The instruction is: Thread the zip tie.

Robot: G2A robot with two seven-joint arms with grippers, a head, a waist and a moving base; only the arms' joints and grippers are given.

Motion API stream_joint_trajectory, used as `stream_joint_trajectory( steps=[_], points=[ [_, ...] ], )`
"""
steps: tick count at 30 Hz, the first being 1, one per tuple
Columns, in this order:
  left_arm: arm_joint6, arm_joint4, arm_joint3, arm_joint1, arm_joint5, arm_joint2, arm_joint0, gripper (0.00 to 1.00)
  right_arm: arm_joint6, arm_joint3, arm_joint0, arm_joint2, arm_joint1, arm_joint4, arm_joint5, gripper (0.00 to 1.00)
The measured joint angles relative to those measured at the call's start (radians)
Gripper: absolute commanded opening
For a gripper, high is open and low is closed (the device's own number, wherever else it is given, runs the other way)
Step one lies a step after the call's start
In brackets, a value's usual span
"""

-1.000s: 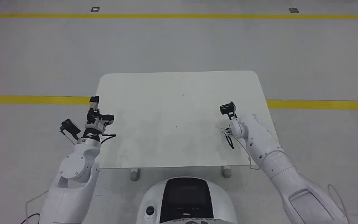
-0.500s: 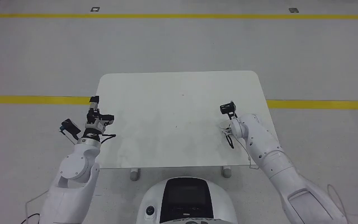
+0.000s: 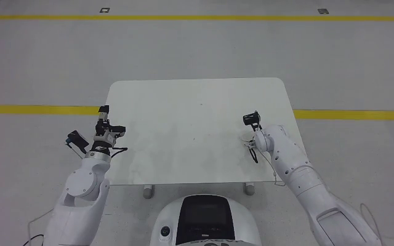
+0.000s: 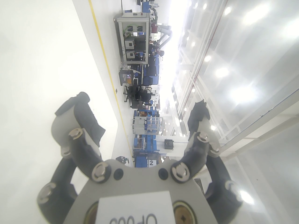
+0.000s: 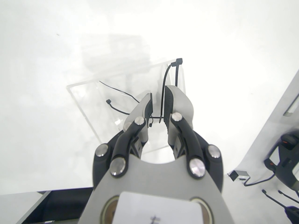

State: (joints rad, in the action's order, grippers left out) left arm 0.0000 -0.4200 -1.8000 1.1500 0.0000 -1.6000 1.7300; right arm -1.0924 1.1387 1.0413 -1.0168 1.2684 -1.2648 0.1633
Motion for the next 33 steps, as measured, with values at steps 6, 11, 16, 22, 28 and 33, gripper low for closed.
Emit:
stream_joint_trajectory(
  steps=[6,11,16,22,28,33],
  points=[
    [0.000,0.000,0.000,0.000,0.000,0.000,0.000,1.00,-0.002,-0.003,0.000,-0.007,0.003,-0.004,-0.002,0.14],
    [0.000,0.000,0.000,0.000,0.000,0.000,0.000,1.00,-0.002,-0.017,-0.005,-0.011,0.006,0.002,-0.007,0.11],
    [0.000,0.000,0.000,0.000,0.000,0.000,0.000,1.00,0.001,-0.032,-0.012,-0.013,0.011,0.006,-0.011,0.07],
    [0.000,0.000,0.000,0.000,0.000,0.000,0.000,1.00,0.003,-0.042,-0.016,-0.013,0.015,0.005,-0.012,0.02],
    [0.000,0.000,0.000,0.000,0.000,0.000,0.000,1.00,0.007,-0.044,-0.016,-0.016,0.019,0.000,-0.009,0.00],
    [0.000,0.000,0.000,0.000,0.000,0.000,0.000,1.00,0.005,-0.013,-0.002,-0.035,0.015,-0.008,-0.006,0.00]
  ],
)
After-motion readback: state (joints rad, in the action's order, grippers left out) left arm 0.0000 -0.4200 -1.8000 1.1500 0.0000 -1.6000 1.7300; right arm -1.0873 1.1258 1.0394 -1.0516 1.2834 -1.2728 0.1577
